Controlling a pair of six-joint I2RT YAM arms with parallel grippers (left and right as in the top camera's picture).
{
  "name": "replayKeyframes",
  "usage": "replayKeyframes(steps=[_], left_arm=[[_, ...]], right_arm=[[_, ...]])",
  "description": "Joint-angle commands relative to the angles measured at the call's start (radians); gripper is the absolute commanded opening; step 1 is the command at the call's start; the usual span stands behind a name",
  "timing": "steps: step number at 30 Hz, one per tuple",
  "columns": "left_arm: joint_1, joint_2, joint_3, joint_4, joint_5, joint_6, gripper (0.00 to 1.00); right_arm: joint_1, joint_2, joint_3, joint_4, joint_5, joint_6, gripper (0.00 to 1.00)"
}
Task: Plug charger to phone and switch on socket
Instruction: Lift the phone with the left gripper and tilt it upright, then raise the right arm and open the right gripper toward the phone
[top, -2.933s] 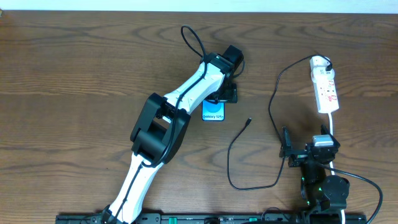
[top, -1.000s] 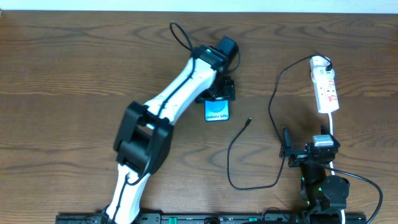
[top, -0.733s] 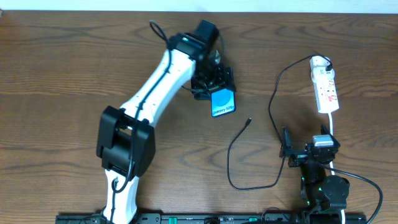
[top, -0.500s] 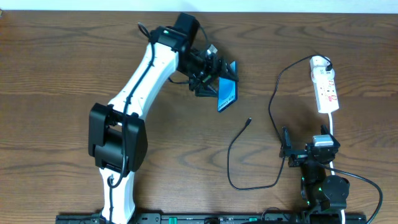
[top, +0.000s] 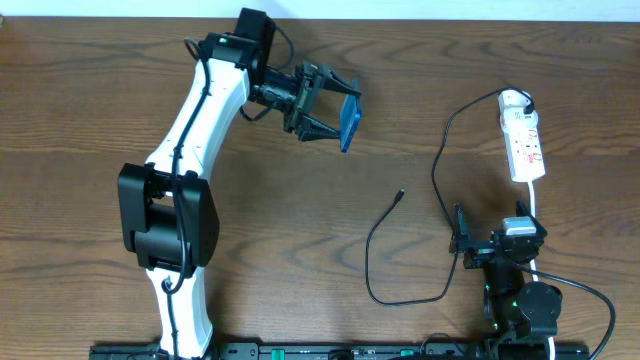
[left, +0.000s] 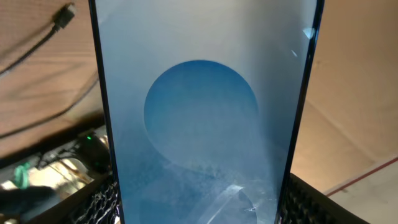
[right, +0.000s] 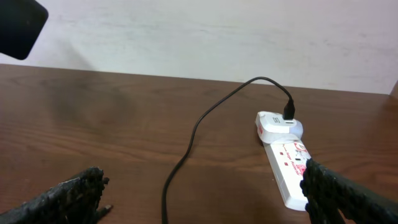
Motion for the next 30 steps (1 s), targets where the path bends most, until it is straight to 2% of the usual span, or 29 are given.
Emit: replayKeyframes(steps=[1,9,13,20,30], left_arm=[[0.02,-0.035,0.008,0.001,0.113,-0.081,0.71],[0.035,-0.035,0.008,0.006,0.249,-0.081,0.7],[0.036,-0.035,0.008,0.028,0.25,-0.081,0.7],[0.04,-0.035,0.008,0.182,0.246,-0.082,0.69],[0.078,-0.035,0.008,0.189,0.247,-0.101,0.68]], right_arm=[[-0.006,-0.004,-0.001,-0.004,0.0,0.013,0.99],[-0.006,-0.004,-0.001,-0.004,0.0,0.013,0.99],[-0.006,-0.004,-0.001,-0.004,0.0,0.013,0.99],[-0.006,-0.004,-0.001,-0.004,0.0,0.013,0.99],[-0.006,-0.004,-0.001,-0.004,0.0,0.013,0.99]])
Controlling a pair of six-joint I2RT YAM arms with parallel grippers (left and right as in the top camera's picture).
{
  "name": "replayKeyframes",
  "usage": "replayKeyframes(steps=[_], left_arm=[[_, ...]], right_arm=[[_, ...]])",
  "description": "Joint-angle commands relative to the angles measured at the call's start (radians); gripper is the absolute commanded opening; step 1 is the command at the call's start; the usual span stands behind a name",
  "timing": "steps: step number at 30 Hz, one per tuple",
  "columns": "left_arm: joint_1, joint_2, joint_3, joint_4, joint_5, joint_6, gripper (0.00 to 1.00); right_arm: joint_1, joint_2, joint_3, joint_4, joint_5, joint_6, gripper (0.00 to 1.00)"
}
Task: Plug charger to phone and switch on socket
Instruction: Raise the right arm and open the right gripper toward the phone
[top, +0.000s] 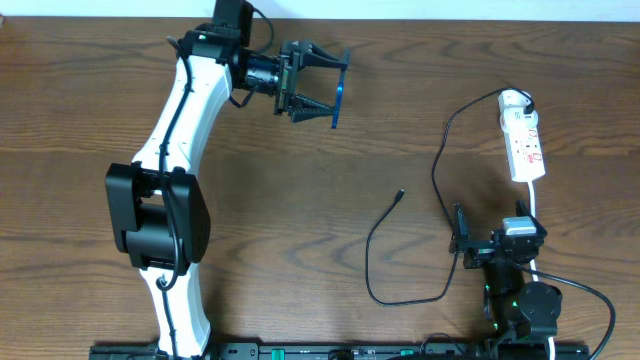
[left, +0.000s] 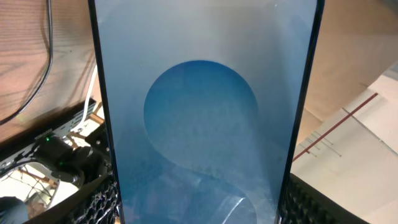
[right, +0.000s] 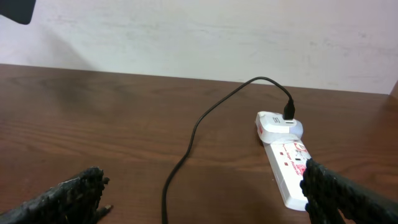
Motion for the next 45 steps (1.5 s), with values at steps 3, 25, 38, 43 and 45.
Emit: replayKeyframes(steps=[3,25,38,43,45], left_arm=[[0.013,-0.035,0.008,0.004,0.062,-0.043,0.68],[0.013,-0.035,0.008,0.004,0.065,-0.056,0.68],[0.013,-0.035,0.008,0.004,0.064,-0.057,0.68],[0.013,-0.035,0.008,0.004,0.065,-0.057,0.68],[0.013,-0.035,0.008,0.004,0.064,-0.057,0.68]], right_arm=[[-0.006,-0.004,-0.001,-0.004,0.0,0.013,0.99],[-0.005,-0.004,-0.001,0.114,-0.44,0.215,0.99],[-0.007,-0.001,0.073,0.445,-0.66,0.685,0.99],[-0.007,0.169,0.404,0.042,-0.618,0.395,0.99],[-0.007,0.297,0.557,-0.146,-0.585,0.324,0.99]])
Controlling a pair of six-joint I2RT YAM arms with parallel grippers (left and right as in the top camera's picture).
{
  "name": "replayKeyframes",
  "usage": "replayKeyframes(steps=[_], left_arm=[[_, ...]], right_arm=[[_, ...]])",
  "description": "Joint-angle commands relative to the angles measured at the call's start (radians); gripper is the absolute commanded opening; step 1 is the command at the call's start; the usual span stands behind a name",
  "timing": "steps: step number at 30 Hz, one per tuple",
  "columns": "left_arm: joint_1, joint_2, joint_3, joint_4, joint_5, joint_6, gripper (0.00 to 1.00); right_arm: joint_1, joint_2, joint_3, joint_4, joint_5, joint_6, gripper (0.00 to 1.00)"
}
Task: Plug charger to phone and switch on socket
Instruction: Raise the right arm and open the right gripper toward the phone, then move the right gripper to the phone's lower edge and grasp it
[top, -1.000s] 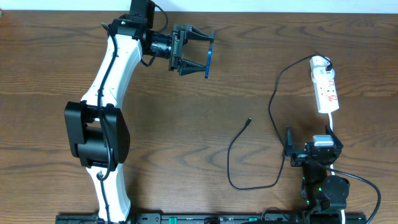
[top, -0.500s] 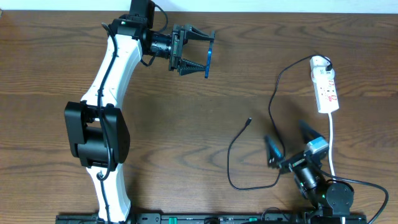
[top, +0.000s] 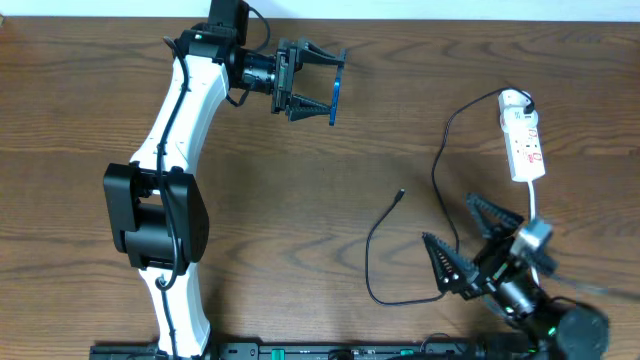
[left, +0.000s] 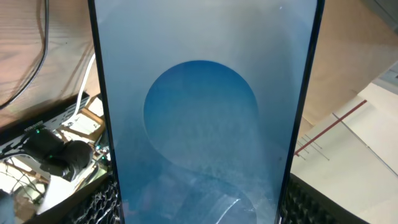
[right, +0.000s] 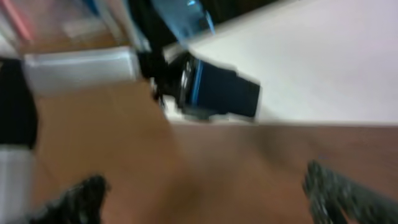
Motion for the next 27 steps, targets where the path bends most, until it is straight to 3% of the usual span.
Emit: replayKeyframes(steps=[1,4,6,9,12,17,22,27], left_arm=[[0.003,-0.035,0.008,0.003,0.052,-0.002,0.68],[0.003,-0.035,0.008,0.003,0.049,-0.002,0.68],[0.003,-0.035,0.008,0.003,0.049,-0.002,0.68],[0.003,-0.035,0.008,0.003,0.049,-0.002,0.68],[0.003,-0.035,0.008,0.003,0.049,-0.002,0.68],[0.003,-0.035,0.008,0.003,0.049,-0.002,0.68],[0.003,-0.035,0.008,0.003,0.032,-0.001,0.68],[0.003,-0.035,0.008,0.003,0.014,-0.002,0.68]], right_arm=[[-0.006,0.205,0.253,-0.243,0.052,-0.191,0.99],[-0.004,0.392,0.424,-0.414,-0.046,-0.236,0.99],[-0.004,0.473,0.468,-0.404,-0.218,-0.196,0.99],[0.005,0.554,0.468,-0.26,-0.347,0.059,0.99],[0.069,0.63,0.473,-0.079,-0.421,0.14,0.99],[0.243,0.67,0.536,-0.218,-0.026,0.185,0.97],[0.482,0.851,0.843,-0.679,0.533,0.042,0.99],[0.678,1.117,1.174,-0.926,0.922,0.042,0.99]])
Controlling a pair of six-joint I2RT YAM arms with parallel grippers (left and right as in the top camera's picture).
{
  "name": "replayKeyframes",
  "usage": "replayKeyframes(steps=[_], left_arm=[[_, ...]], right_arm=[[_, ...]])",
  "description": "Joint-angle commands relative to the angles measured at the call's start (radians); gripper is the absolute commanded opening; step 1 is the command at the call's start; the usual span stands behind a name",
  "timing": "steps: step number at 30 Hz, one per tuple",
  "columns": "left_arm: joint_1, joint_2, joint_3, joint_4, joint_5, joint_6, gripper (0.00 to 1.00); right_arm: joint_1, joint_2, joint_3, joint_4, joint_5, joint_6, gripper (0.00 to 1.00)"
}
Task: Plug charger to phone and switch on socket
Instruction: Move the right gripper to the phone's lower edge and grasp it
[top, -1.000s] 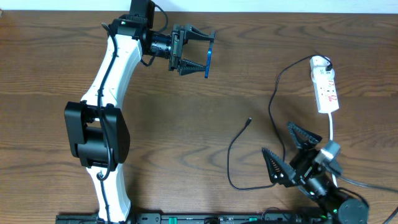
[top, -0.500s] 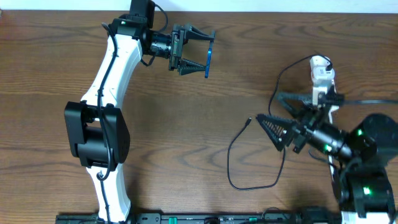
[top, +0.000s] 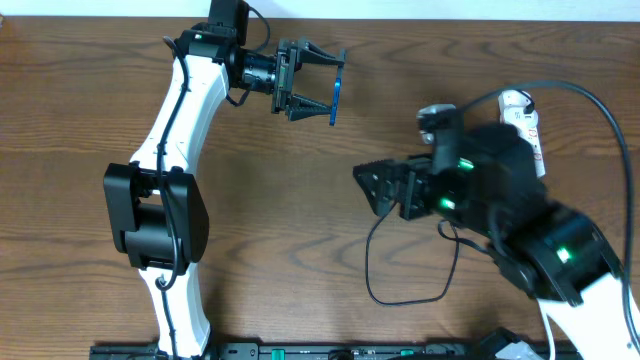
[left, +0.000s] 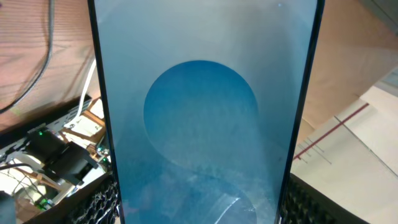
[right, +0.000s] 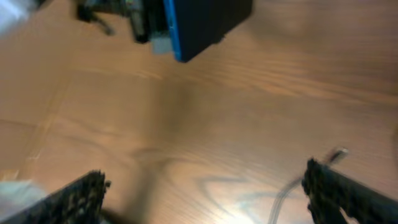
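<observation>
The phone (top: 334, 93), blue, is held on edge above the far table by my left gripper (top: 322, 86), which is shut on it. Its blue screen (left: 199, 112) fills the left wrist view between the fingers (left: 93, 202). My right gripper (top: 384, 190) stands open over the table's middle, nothing between its fingers (right: 351, 190). The right wrist view is blurred; the black cable's plug (right: 339, 152) lies near the right finger, with the phone (right: 205, 25) at the top. The cable's loop (top: 372, 272) lies on the table. The white power strip (top: 517, 101) is partly hidden by the right arm.
The brown wooden table (top: 260, 220) carries only the cable and the power strip. The white left arm (top: 185, 110) stretches along the left side. The bulky right arm (top: 540, 240) covers the right part of the table.
My right arm was low at the near right edge and now reaches over the table's middle, its open gripper above the cable's plug end. The left gripper and the phone have not moved.
My left gripper held the phone on edge over the far middle while the right arm rested at the near right edge. The phone then stood farther back and stayed there. The right arm left its resting place and now hangs open over the plug.
</observation>
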Motion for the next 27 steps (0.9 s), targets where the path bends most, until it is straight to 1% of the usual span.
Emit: replayKeyframes(steps=[1,4,8,9,14,19,27], left_arm=[[0.003,-0.035,0.008,0.002,0.032,-0.002,0.68],[0.003,-0.035,0.008,0.002,0.031,-0.002,0.68],[0.003,-0.035,0.008,0.002,0.032,-0.002,0.68],[0.003,-0.035,0.008,0.002,0.031,-0.002,0.68],[0.003,-0.035,0.008,0.002,0.029,-0.002,0.68],[0.003,-0.035,0.008,0.002,-0.01,-0.003,0.68],[0.003,-0.035,0.008,0.002,-0.01,-0.014,0.68]], right_arm=[[0.112,0.18,0.222,-0.101,0.389,-0.025,0.99],[0.157,0.341,0.389,-0.203,0.452,0.005,0.99],[0.172,0.51,0.591,-0.304,0.53,0.054,0.99],[0.172,0.529,0.615,-0.307,0.531,0.058,0.99],[0.169,0.559,0.636,-0.301,0.539,0.099,0.99],[0.165,0.562,0.636,-0.302,0.53,0.107,0.99],[0.165,0.614,0.636,-0.292,0.527,0.155,0.97]])
